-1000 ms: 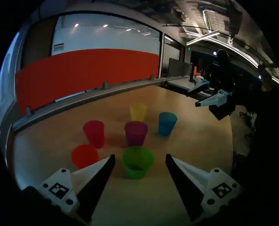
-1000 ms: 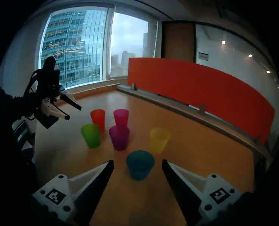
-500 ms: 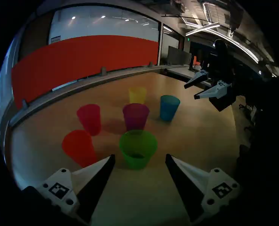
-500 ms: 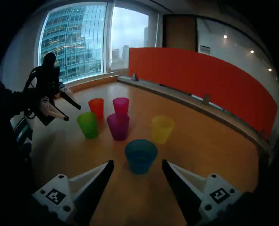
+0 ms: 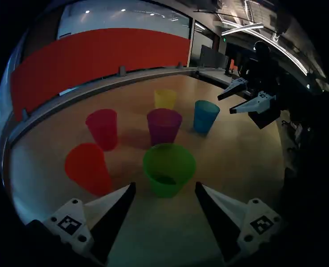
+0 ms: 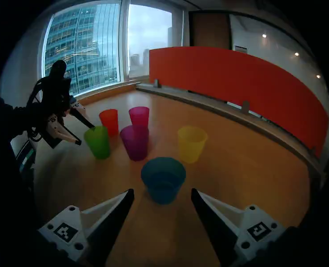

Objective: Pour water

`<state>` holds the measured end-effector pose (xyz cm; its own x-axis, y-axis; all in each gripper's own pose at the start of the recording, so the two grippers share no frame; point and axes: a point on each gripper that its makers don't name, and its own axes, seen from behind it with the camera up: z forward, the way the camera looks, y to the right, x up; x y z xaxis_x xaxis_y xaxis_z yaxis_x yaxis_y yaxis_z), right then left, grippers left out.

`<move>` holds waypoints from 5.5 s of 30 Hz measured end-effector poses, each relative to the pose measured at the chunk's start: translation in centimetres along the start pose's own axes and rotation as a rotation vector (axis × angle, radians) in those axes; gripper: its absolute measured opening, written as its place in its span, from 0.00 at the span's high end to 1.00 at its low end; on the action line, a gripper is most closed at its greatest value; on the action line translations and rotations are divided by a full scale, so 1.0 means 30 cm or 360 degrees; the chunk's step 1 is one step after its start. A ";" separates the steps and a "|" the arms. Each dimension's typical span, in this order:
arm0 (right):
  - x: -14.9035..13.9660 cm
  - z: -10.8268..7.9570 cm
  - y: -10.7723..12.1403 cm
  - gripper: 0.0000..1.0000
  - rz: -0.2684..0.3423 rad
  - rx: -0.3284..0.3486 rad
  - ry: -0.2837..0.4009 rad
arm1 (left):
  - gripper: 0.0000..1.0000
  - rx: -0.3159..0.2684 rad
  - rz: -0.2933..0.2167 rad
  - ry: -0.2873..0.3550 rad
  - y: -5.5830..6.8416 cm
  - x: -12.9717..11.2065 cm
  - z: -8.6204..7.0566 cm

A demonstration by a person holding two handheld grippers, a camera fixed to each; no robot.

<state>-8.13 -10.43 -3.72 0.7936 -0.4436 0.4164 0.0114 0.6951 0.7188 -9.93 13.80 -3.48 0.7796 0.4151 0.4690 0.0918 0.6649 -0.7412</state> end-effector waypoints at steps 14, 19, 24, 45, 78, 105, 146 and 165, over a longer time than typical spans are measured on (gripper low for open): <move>-0.028 0.081 -0.001 0.01 -0.0002 0.0029 -0.0051 | 0.00 -0.0035 0.0013 -0.0046 -0.002 0.001 0.058; -0.034 0.103 -0.003 0.01 -0.0010 0.0037 -0.0065 | 0.00 -0.0048 0.0022 -0.0061 0.009 0.002 0.078; -0.039 0.122 -0.005 0.01 -0.0014 0.0041 -0.0077 | 0.00 -0.0058 0.0025 -0.0064 0.018 0.010 0.096; -0.013 0.206 0.002 0.01 -0.0015 0.0059 -0.0095 | 0.00 -0.0076 0.0037 -0.0072 0.034 0.041 0.147; -0.011 0.230 -0.001 0.09 -0.0046 0.0046 -0.0093 | 0.11 -0.0091 0.0015 -0.0082 0.034 0.050 0.158; 0.149 0.121 0.006 0.10 -0.0075 -0.0031 0.0090 | 0.11 -0.0008 0.0040 0.0093 0.024 0.182 0.050; 0.484 -0.068 -0.038 0.10 -0.0033 -0.0126 0.0600 | 0.11 0.0119 0.0033 0.0591 0.007 0.474 -0.149; 0.553 -0.102 -0.011 0.10 -0.0034 -0.0163 0.0706 | 0.11 0.0132 0.0050 0.0853 0.033 0.595 -0.204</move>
<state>6.89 -16.30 1.25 0.9762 -0.1884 0.1074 0.0726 0.7507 0.6567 7.87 18.07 1.22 0.9899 0.0750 0.1207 0.0313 0.7133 -0.7002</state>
